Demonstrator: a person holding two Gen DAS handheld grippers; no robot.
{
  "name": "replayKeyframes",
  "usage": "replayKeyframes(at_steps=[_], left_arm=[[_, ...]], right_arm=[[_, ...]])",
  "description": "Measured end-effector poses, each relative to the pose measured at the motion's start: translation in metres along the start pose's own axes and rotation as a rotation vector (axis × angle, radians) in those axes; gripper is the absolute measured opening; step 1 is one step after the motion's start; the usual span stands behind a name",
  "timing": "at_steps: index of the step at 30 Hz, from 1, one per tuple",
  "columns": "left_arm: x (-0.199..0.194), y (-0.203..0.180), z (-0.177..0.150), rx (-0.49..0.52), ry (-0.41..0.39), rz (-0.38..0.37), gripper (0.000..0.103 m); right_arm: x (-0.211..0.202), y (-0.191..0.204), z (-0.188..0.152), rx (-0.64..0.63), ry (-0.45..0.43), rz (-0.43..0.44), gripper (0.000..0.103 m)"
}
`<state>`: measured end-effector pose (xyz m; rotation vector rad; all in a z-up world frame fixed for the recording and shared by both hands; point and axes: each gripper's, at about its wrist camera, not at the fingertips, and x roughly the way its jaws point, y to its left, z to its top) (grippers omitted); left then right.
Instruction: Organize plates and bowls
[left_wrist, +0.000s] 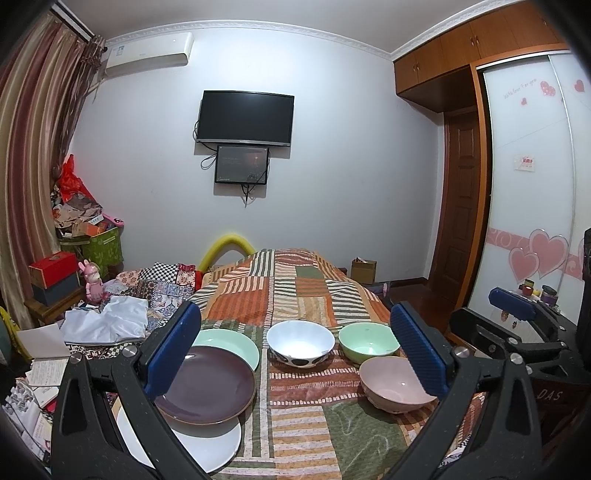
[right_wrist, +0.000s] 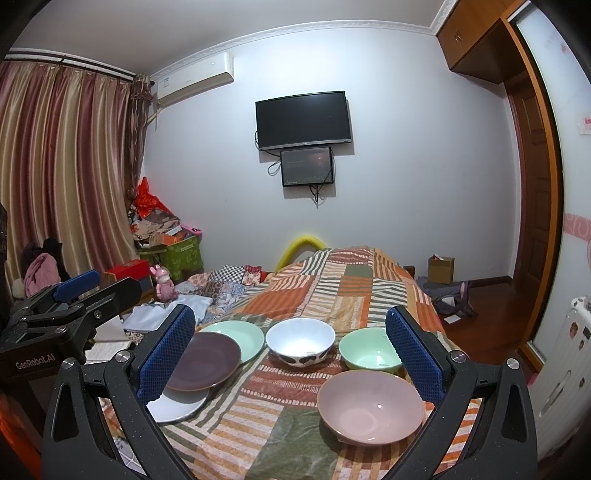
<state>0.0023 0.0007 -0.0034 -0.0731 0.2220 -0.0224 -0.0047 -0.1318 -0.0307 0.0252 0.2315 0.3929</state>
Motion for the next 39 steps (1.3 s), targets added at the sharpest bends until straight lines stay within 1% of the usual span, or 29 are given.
replayKeyframes(at_steps=[7,15,19,25,29,33,39], left_arm=[[0.004,0.004,0.0,-0.006,0.01,-0.001,0.103],[0.012,0.02,-0.006,-0.017,0.027,0.019,0.103],[0.02,0.034,-0.011,-0.015,0.043,0.054,0.103],[0.04,0.067,-0.024,-0.037,0.112,0.099,0.103],[0.052,0.091,-0.034,-0.041,0.143,0.168,0.103],[0.07,0.123,-0.048,-0.062,0.193,0.232,0.103],[0.101,0.171,-0.065,-0.12,0.288,0.256,0.103]], right_arm=[[0.002,0.0,-0.002,0.003,0.004,0.0,0.103],[0.02,0.005,-0.006,0.012,0.049,0.012,0.103],[0.033,0.011,-0.011,0.01,0.078,0.041,0.103],[0.059,0.024,-0.02,0.004,0.137,0.102,0.103],[0.083,0.037,-0.029,-0.004,0.197,0.14,0.103],[0.105,0.047,-0.036,-0.024,0.251,0.152,0.103],[0.145,0.058,-0.052,-0.021,0.337,0.173,0.102]])
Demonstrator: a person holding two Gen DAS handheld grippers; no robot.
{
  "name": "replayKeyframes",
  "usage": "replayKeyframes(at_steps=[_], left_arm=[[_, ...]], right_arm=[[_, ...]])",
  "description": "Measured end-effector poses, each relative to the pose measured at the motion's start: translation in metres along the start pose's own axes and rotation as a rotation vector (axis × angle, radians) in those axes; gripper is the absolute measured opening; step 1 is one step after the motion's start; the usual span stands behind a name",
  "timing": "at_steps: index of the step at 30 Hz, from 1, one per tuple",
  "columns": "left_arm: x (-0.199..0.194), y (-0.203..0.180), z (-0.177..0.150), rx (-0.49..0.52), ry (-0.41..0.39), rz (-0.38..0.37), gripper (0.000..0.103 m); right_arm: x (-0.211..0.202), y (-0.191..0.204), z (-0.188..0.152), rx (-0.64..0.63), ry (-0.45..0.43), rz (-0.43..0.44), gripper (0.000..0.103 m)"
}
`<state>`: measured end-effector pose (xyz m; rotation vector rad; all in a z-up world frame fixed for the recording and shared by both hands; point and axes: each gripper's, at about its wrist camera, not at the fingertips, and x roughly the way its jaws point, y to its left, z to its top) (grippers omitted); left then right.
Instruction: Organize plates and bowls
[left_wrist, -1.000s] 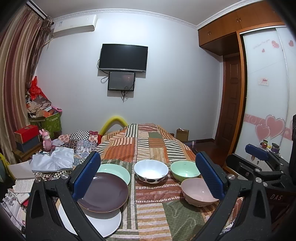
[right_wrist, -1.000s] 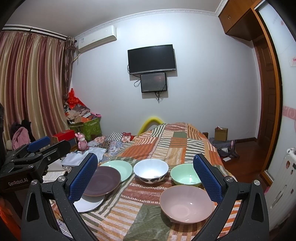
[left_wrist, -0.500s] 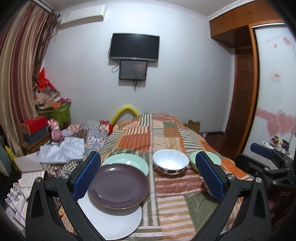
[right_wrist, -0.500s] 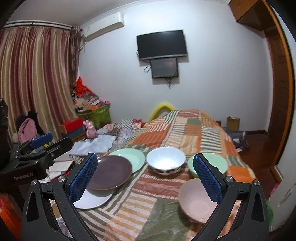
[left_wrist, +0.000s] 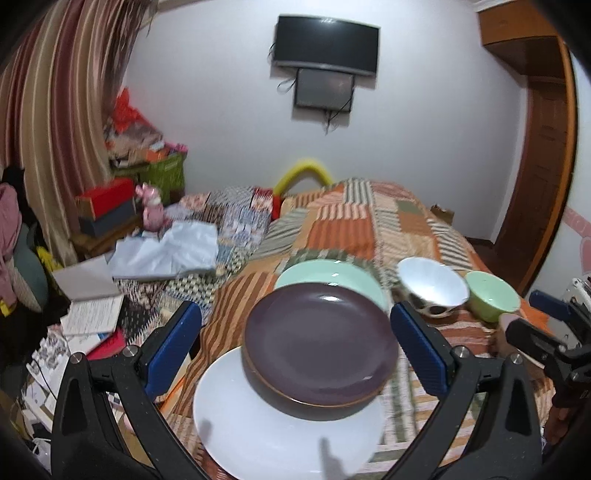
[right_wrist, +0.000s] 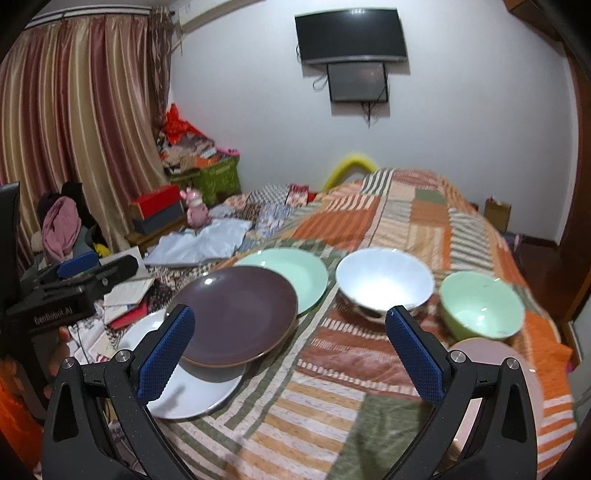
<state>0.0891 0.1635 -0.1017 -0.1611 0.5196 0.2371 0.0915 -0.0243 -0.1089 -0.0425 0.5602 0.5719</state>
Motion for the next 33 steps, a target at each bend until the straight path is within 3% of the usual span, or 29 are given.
replayKeyframes(at_steps=[4,6,8,15,17,20,33], left_arm=[[0.03,0.02,0.0,-0.015,0.055,0.035,0.103],[0.042,0.025,-0.003,0.004,0.078,0.065,0.096],[0.057,0.03,-0.005,0.016,0.12,0.075,0.082],[0.103,0.052,-0.014,-0.004,0.266,0.054,0.06],[0.111,0.053,-0.018,-0.007,0.308,0.044,0.048],[0.126,0.057,-0.024,-0.016,0.36,0.013,0.039],[0.151,0.056,-0.03,-0.025,0.432,-0.081,0.031]], right_arm=[[0.028,-0.001,-0.003,0.005,0.073,0.017,0.089],[0.041,-0.002,-0.003,0.01,0.116,0.025,0.087],[0.054,-0.003,-0.004,0.018,0.143,0.032,0.083],[0.088,-0.007,-0.009,0.046,0.233,0.065,0.064],[0.094,-0.006,-0.011,0.049,0.256,0.071,0.063],[0.102,-0.004,-0.013,0.044,0.273,0.07,0.059],[0.133,0.001,-0.018,0.061,0.351,0.085,0.039]])
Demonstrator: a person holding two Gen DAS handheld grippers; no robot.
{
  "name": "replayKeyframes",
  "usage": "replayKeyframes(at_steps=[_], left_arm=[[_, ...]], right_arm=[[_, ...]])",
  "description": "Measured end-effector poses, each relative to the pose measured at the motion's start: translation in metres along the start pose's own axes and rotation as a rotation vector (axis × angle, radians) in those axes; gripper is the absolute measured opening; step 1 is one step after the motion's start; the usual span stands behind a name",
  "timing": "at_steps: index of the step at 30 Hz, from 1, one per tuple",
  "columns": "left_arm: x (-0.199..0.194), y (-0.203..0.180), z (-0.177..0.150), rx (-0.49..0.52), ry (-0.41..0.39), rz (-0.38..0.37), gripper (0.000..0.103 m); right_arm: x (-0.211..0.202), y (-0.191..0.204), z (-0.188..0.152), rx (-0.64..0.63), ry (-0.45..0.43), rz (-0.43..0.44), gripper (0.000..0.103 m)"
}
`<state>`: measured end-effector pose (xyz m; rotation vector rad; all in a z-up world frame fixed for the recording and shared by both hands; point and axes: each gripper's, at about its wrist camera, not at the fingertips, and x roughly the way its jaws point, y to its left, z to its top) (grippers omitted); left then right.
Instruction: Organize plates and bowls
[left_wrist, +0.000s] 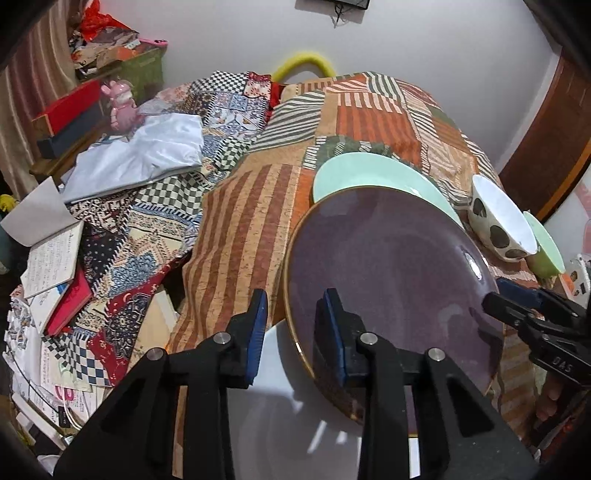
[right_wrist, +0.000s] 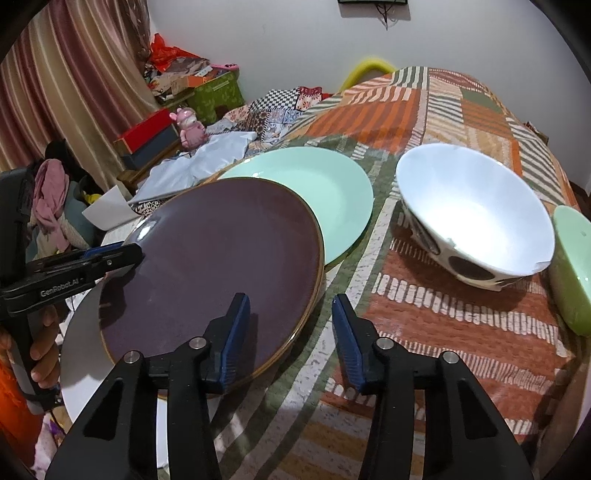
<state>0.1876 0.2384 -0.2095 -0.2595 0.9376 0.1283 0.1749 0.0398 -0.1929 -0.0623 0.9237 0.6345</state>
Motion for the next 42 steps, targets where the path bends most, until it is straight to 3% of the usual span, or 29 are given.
replayKeyframes(at_steps=[11,22,42], left_arm=[[0.007,-0.002,0.003,0.018,0.037,-0.055,0.03],[0.001,-0.008,0.0,0.033,0.021,-0.048,0.03],[-0.037,-0.035,-0.015,0.052,-0.027,-0.071,0.03]], right_arm=[[0.012,-0.001,0.003,0.039,0.026,0.047,0.031],[0.01,0.002,0.003,0.023,0.017,0.031,0.031],[-0.029,-0.004,-0.009,0.036,-0.066,0.017,0.031]])
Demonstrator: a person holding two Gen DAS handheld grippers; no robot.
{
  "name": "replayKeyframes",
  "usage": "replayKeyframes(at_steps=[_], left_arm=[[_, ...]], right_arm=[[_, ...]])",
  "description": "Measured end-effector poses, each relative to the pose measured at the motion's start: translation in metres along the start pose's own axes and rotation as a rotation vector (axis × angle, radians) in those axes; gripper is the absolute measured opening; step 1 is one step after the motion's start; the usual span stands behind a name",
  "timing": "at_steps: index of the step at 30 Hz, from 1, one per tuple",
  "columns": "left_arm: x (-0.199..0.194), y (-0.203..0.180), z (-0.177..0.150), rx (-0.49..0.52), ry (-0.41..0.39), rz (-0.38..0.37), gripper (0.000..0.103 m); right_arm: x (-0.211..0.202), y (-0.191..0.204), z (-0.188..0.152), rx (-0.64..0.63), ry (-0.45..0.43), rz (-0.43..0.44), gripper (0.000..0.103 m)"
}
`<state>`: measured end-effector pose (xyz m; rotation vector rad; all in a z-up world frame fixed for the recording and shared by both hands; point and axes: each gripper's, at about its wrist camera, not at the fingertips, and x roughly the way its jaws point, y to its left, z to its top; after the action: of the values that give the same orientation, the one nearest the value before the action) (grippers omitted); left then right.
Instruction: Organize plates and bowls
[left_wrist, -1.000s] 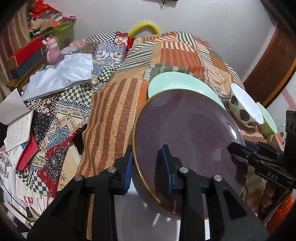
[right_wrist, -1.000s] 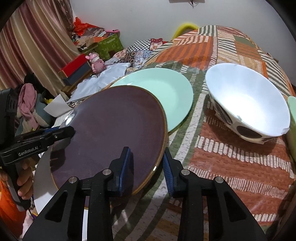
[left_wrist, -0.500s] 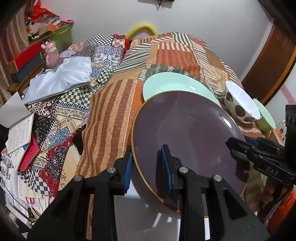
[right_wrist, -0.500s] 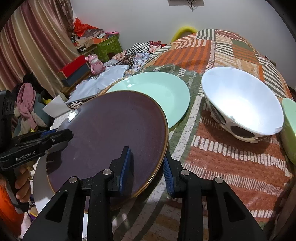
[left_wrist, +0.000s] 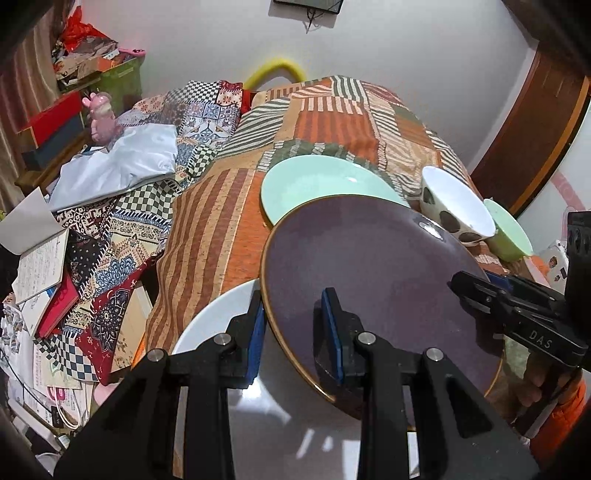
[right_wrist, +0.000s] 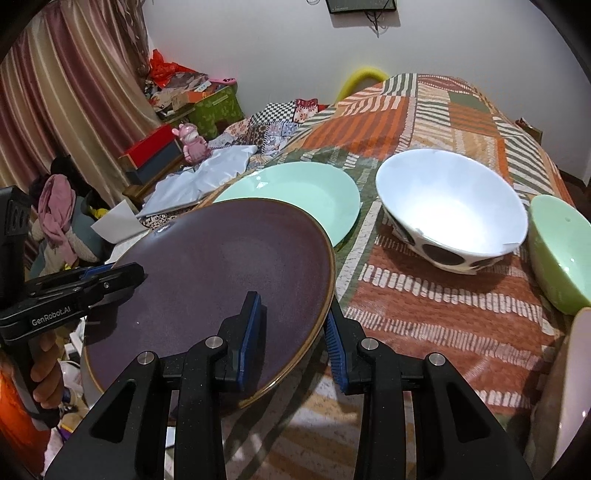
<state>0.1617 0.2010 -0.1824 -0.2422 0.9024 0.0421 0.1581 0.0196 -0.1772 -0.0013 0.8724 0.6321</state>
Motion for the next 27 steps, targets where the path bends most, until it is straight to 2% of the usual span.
replayKeyframes(at_steps=[13,27], left_arm=[[-0.034,-0.031,-0.012,0.04,-0.039,-0.014,0.03],[-0.052,-0.074,-0.033,0.083,-0.044,-0.018,0.03]], right_arm=[[-0.038,-0.005,-0.015,0.017,-0.062,-0.015,0.031],[-0.069,-0.023,-0.042,0.051,-0.097,-0.023,0.031]])
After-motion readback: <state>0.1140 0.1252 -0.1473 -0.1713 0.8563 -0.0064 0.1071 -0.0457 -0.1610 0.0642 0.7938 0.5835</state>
